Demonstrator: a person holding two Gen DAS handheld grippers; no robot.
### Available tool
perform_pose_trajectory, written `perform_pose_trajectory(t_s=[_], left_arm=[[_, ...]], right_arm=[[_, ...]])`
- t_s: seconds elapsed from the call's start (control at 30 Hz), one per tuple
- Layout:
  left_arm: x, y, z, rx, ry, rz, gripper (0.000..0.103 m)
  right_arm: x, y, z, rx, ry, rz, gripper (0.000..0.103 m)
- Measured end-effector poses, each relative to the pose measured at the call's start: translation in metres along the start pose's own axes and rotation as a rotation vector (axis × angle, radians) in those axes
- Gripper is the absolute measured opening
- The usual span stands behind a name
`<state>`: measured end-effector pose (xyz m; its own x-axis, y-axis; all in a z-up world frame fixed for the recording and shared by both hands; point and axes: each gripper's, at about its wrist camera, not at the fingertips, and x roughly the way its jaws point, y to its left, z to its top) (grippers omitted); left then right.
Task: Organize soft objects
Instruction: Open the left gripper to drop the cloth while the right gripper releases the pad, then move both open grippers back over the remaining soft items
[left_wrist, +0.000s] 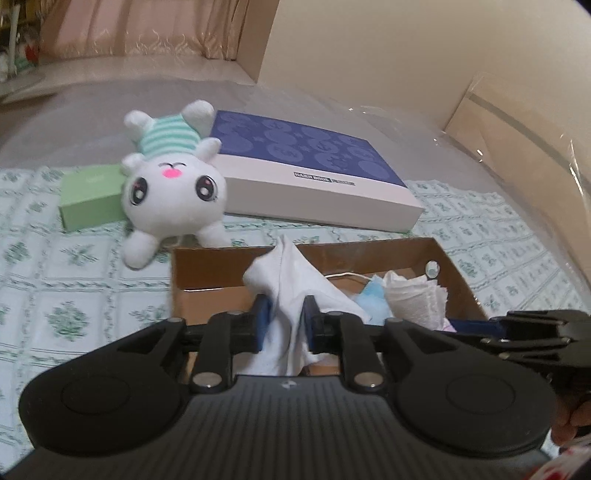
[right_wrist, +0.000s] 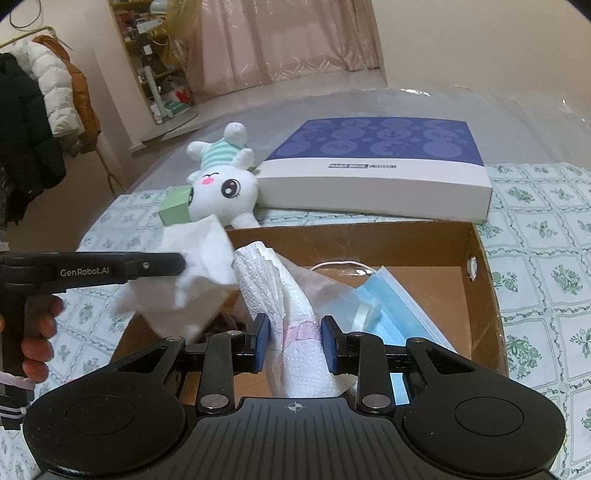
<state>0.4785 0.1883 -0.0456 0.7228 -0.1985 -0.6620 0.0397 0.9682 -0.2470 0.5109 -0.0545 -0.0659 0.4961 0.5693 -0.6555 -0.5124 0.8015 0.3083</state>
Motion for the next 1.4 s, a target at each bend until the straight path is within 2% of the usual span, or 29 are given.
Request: perform_pose_trajectory(t_s=[0.07, 0.13, 0.37, 0.4, 0.47, 0.53, 0.6, 1.0, 1.4], left_arm=[[0.005, 0.0, 0.0, -0.003, 0.008, 0.008, 0.036], [0.006, 0.001, -0.002, 0.009, 0.014, 0.031, 0.039], [-0.005, 0.012, -0.011, 0.022, 0.021, 0.061, 0.04], [-0.007, 0.013, -0.012, 0.021, 0.019, 0.063, 0.04], [-0.013, 0.015, -0.012, 0.025, 0.014, 0.067, 0.04], [-0.018, 0.016, -0.013, 0.032, 0.01, 0.074, 0.04], [-0.022, 0.016, -0.014, 0.039, 0.007, 0.089, 0.04], [-0.054, 0.018, -0.028, 0.018, 0.001, 0.103, 0.04], [-0.13, 0.003, -0.045, -0.002, -0.057, 0.127, 0.04]], right_arm=[[0.002, -0.001, 0.001, 0.003, 0.001, -0.011, 0.031], [0.006, -0.003, 0.003, 0.005, 0.006, -0.018, 0.031], [0.012, 0.0, 0.005, 0.027, 0.007, -0.022, 0.034], [0.013, 0.001, 0.006, 0.036, -0.002, -0.016, 0.037], [0.013, 0.002, 0.008, 0.061, -0.013, -0.005, 0.061], [0.014, 0.008, 0.01, 0.044, -0.026, -0.044, 0.066], [0.014, 0.012, 0.009, 0.007, -0.026, -0.045, 0.066], [-0.002, 0.006, -0.01, 0.01, 0.016, -0.075, 0.066], [-0.073, 0.006, -0.029, 0.045, -0.047, -0.08, 0.066]])
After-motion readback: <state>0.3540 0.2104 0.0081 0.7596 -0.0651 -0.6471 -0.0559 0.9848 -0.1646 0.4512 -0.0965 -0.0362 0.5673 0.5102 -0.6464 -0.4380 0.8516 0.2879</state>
